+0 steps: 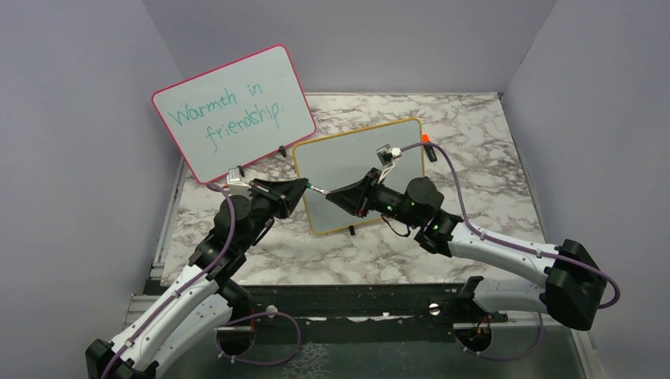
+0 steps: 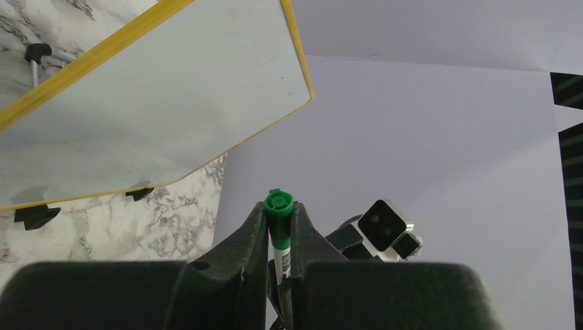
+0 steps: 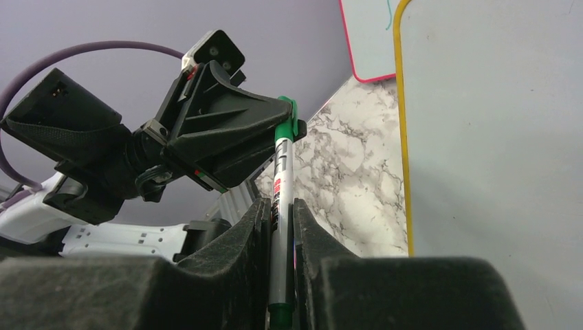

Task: Write a sentence on the whiteboard
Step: Open the whiteboard marker at the center of the board.

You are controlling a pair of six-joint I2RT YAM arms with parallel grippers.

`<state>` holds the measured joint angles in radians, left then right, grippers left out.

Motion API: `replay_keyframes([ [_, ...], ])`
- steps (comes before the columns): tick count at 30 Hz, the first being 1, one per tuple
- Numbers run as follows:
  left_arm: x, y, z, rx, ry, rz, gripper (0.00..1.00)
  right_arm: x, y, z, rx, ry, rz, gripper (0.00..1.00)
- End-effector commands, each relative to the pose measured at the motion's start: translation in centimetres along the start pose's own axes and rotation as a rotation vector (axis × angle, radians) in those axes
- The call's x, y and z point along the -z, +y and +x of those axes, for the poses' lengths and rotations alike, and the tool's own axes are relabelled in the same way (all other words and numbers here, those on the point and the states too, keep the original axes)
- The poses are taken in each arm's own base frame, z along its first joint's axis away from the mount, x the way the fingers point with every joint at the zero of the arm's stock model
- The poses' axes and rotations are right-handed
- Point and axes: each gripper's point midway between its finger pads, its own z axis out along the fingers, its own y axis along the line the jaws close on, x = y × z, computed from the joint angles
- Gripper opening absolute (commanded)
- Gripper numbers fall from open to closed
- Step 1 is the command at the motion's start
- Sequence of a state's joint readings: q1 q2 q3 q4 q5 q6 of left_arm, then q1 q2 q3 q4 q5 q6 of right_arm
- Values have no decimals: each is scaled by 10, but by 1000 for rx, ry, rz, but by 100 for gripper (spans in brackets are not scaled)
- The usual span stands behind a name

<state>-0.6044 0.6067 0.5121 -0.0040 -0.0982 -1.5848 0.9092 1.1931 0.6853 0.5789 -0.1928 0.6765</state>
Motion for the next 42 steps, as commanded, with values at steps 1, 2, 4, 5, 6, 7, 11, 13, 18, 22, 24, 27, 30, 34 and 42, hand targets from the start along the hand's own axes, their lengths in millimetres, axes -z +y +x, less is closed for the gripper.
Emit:
replay_keyframes([
  [1, 2, -9, -1, -3, -8, 8, 0, -5, 12, -10, 22, -10, -41, 17],
  [2, 2, -9, -1, -3, -9, 7, 0, -4, 12, -10, 24, -9, -40, 15],
  [4, 2, -8, -2, -3, -14, 7, 0, -4, 10, -9, 24, -8, -35, 10],
  [5, 2, -9, -3, -3, -19, 11, 0, -3, 11, -10, 26, -10, -36, 6],
  [6, 2, -9, -4, -2, -22, 11, 0, -2, 10, -9, 28, -10, -33, 2],
  [7, 2, -9, -5, -1, -30, 13, 0, -2, 9, -9, 27, -9, -32, 1],
  [11, 3, -7, -13, 3, -73, 13, 0, 2, 10, -6, 33, 1, -35, 0],
  [13, 4, -5, -18, 13, -98, 9, 0, 6, 10, -5, 36, 4, -35, 0],
  [18, 4, 2, -28, 34, -157, 1, 0, 18, 10, -1, 36, 13, -32, 1],
  [22, 3, 4, -36, 31, -200, -7, 0, 29, 7, 8, 35, 34, -17, 0],
  [24, 3, 5, -39, 27, -217, -10, 0, 35, 3, 11, 31, 36, -2, 0],
  [27, 3, 10, -43, 17, -239, -29, 0, 44, -2, 13, 34, 30, 24, 0],
  [30, 4, 13, -48, -9, -265, -44, 0, 52, -6, 14, 51, 27, 53, 1],
  [34, 8, 23, -59, -144, -317, -130, 0, 61, -13, 7, 109, 24, 111, 0],
  [42, 23, 48, -81, -546, -347, -361, 0, 84, -28, -16, 211, -3, 272, 0],
])
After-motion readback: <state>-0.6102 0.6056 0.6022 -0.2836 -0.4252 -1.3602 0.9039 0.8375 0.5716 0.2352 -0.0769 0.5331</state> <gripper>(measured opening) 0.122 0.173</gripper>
